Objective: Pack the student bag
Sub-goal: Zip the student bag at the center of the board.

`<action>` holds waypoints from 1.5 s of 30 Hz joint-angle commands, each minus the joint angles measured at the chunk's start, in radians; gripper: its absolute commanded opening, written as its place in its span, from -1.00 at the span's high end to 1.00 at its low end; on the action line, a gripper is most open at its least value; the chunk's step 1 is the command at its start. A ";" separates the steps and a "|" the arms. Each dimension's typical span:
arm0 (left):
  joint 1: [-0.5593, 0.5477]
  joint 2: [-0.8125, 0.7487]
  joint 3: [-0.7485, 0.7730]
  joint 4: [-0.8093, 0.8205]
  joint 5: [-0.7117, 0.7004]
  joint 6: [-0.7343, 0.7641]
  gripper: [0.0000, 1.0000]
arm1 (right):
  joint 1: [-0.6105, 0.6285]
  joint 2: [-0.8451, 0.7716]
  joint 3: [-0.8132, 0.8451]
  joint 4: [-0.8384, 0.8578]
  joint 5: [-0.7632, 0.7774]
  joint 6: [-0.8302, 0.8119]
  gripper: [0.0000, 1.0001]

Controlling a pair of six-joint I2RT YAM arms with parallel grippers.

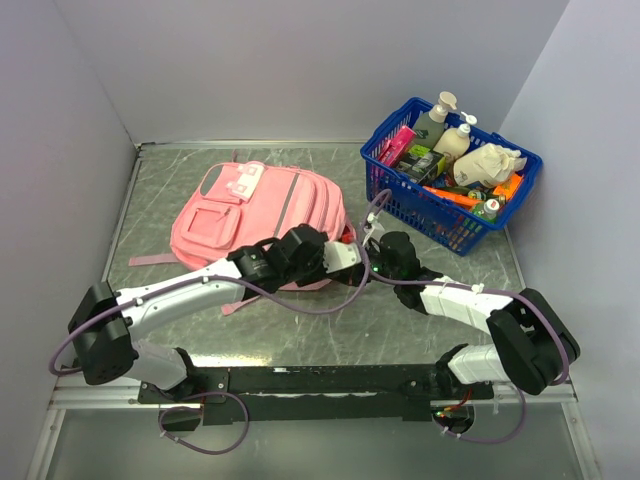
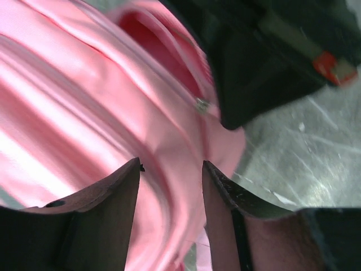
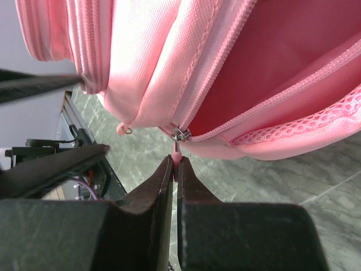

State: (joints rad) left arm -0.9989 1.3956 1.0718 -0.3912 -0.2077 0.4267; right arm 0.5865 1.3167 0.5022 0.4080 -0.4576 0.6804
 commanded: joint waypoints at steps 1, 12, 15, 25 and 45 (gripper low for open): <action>0.009 0.016 0.109 0.029 -0.065 -0.031 -0.06 | 0.012 -0.005 0.006 0.084 -0.042 0.002 1.00; 0.009 0.009 -0.010 0.028 -0.075 -0.026 -0.10 | 0.010 0.000 0.007 0.087 -0.041 0.002 1.00; 0.009 0.016 -0.032 0.041 -0.104 -0.037 -0.13 | 0.012 -0.002 0.009 0.084 -0.039 0.001 1.00; 0.062 0.014 -0.110 0.124 -0.208 0.046 0.55 | 0.012 -0.002 0.015 0.084 -0.038 0.004 1.00; 0.069 -0.142 -0.101 -0.192 0.192 0.076 0.98 | -0.140 0.039 0.151 -0.109 -0.036 -0.059 1.00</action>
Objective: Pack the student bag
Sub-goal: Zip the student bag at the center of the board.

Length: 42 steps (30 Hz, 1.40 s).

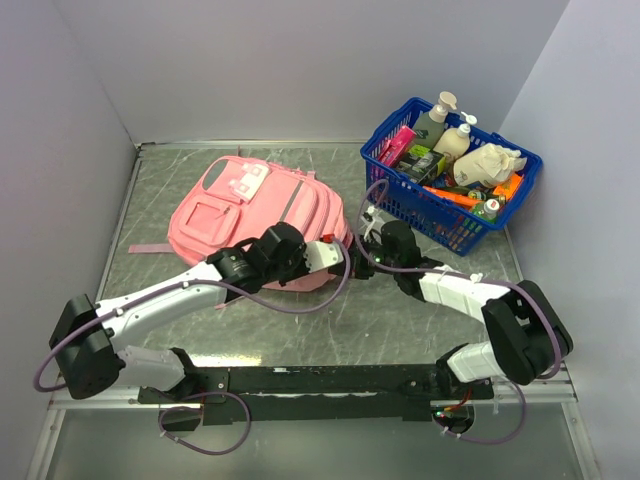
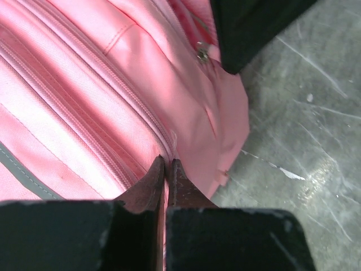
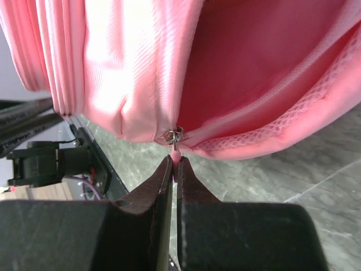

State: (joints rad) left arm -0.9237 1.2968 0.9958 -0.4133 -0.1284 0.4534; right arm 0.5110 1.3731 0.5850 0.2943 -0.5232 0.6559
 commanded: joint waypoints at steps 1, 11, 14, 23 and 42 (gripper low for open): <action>-0.004 -0.047 -0.032 -0.177 0.119 0.051 0.98 | -0.075 -0.022 0.079 -0.006 0.029 -0.038 1.00; -0.001 -0.056 -0.117 -0.056 -0.052 0.079 0.55 | -0.140 -0.071 0.073 -0.027 -0.047 -0.049 1.00; 0.031 -0.022 -0.039 -0.065 -0.015 0.058 0.14 | -0.097 -0.072 0.039 0.003 -0.046 -0.030 1.00; 0.014 -0.013 0.150 -0.220 0.199 0.031 0.11 | -0.061 -0.063 0.003 0.036 -0.017 -0.013 1.00; -0.113 0.107 -0.035 0.042 -0.247 -0.075 -0.18 | -0.040 -0.144 -0.034 0.055 -0.011 0.017 1.00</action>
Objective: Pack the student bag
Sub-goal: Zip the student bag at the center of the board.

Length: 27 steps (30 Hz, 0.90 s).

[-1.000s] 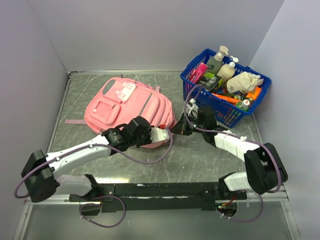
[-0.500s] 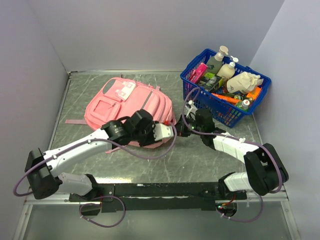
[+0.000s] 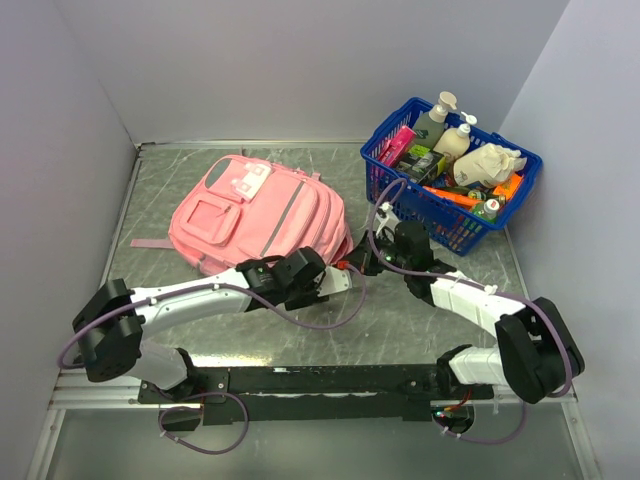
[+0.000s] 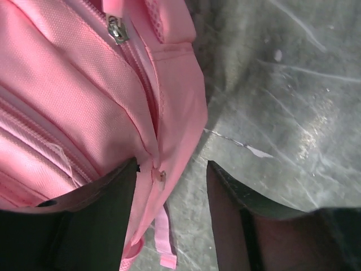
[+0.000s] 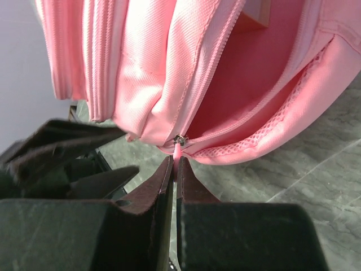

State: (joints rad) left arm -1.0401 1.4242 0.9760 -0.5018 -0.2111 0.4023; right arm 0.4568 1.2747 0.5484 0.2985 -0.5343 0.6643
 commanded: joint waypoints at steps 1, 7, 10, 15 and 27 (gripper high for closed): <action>0.003 -0.024 -0.031 0.141 -0.174 -0.016 -0.23 | 0.014 -0.048 0.002 0.051 -0.001 0.011 1.00; 0.002 -0.041 -0.071 0.216 -0.266 0.046 0.02 | 0.020 -0.046 0.001 0.067 -0.006 0.021 1.00; 0.003 -0.060 -0.069 0.226 -0.295 0.067 0.09 | 0.028 -0.037 -0.002 0.073 -0.004 0.023 1.00; 0.003 -0.085 -0.071 0.220 -0.294 0.089 0.46 | 0.049 -0.012 -0.004 0.097 -0.003 0.034 1.00; 0.003 -0.133 -0.013 0.022 -0.071 0.007 0.72 | 0.056 0.012 0.045 0.040 0.023 0.021 1.00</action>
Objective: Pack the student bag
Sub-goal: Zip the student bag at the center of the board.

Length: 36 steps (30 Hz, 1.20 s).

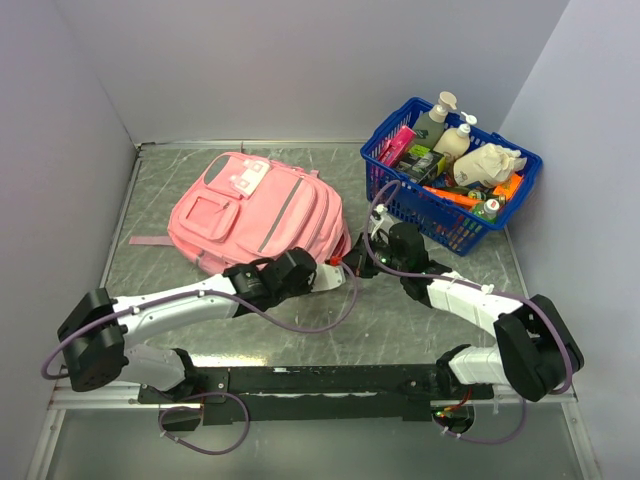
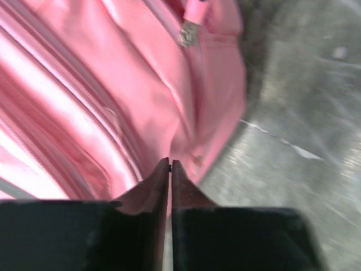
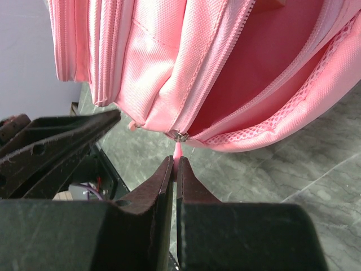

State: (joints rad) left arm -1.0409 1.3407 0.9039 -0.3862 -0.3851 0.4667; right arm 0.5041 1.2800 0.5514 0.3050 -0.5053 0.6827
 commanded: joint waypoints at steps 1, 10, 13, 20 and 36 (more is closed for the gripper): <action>0.004 -0.049 0.075 -0.111 0.120 -0.086 0.39 | 0.008 0.012 0.044 0.040 -0.004 0.008 1.00; -0.013 0.018 -0.068 0.139 -0.047 0.005 0.19 | 0.008 -0.008 0.035 0.056 -0.002 0.017 1.00; -0.013 0.049 -0.098 0.206 -0.090 0.047 0.17 | 0.008 -0.018 0.038 0.046 -0.001 0.015 1.00; -0.016 0.083 -0.123 0.282 -0.141 0.067 0.15 | 0.008 -0.018 0.016 0.069 -0.006 0.032 1.00; 0.010 -0.023 -0.057 0.136 -0.008 0.029 0.98 | 0.011 -0.028 0.018 0.040 0.004 0.034 1.00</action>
State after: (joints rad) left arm -1.0565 1.4082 0.7776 -0.1291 -0.4976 0.5518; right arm 0.5056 1.2922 0.5541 0.3271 -0.4866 0.7170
